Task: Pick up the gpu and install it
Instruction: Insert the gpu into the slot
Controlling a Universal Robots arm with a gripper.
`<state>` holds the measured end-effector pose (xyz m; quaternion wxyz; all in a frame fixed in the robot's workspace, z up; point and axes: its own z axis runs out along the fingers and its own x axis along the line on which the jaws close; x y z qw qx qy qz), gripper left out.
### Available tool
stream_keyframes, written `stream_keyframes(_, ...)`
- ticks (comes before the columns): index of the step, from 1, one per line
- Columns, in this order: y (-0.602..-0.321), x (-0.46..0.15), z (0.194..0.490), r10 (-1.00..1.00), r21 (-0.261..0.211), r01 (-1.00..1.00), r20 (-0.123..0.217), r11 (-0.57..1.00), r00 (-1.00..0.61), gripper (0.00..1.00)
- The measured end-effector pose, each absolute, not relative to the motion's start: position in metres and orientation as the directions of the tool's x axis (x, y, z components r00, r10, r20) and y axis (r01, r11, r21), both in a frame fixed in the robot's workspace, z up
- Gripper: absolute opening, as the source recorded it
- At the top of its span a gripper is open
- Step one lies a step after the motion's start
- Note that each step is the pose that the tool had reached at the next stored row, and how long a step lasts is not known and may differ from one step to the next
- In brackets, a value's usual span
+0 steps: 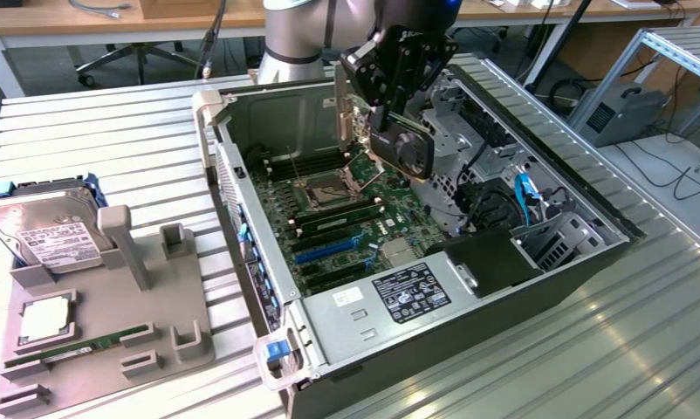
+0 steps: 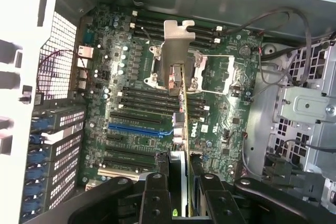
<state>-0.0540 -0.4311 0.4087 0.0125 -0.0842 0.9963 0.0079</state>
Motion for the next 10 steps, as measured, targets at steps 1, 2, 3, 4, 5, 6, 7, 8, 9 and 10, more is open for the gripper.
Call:
stream_keyframes(1,-0.4311,-0.0540,0.4087,-0.170,0.014,-0.171,-0.026,0.985,-0.985,0.27)
stream_keyframes(2,-0.4311,-0.0540,0.4087,-0.172,0.014,-0.173,-0.026,0.985,-0.985,0.27)
stream_keyframes(3,-0.4311,-0.0540,0.4087,-0.174,0.014,-0.175,-0.026,0.985,-0.984,0.27)
stream_keyframes(4,-0.4311,-0.0540,0.4087,-0.177,0.014,-0.177,-0.026,0.984,-0.984,0.27)
stream_keyframes(5,-0.4311,-0.0540,0.4087,-0.178,0.014,-0.179,-0.026,0.984,-0.984,0.27)
stream_keyframes(6,-0.4311,-0.0540,0.4087,-0.181,0.014,-0.181,-0.026,0.983,-0.983,0.27)
stream_keyframes(7,-0.4311,-0.0540,0.4087,-0.183,0.014,-0.183,-0.026,0.983,-0.983,0.27)
stream_keyframes(8,-0.4311,-0.0540,0.4087,-0.184,0.014,-0.185,-0.026,0.983,-0.982,0.27)
stream_keyframes(9,-0.4311,-0.0540,0.4087,-0.187,0.014,-0.187,-0.026,0.982,-0.982,0.27)
stream_keyframes(10,-0.4311,-0.0540,0.4087,-0.189,0.014,-0.189,-0.026,0.982,-0.982,0.27)
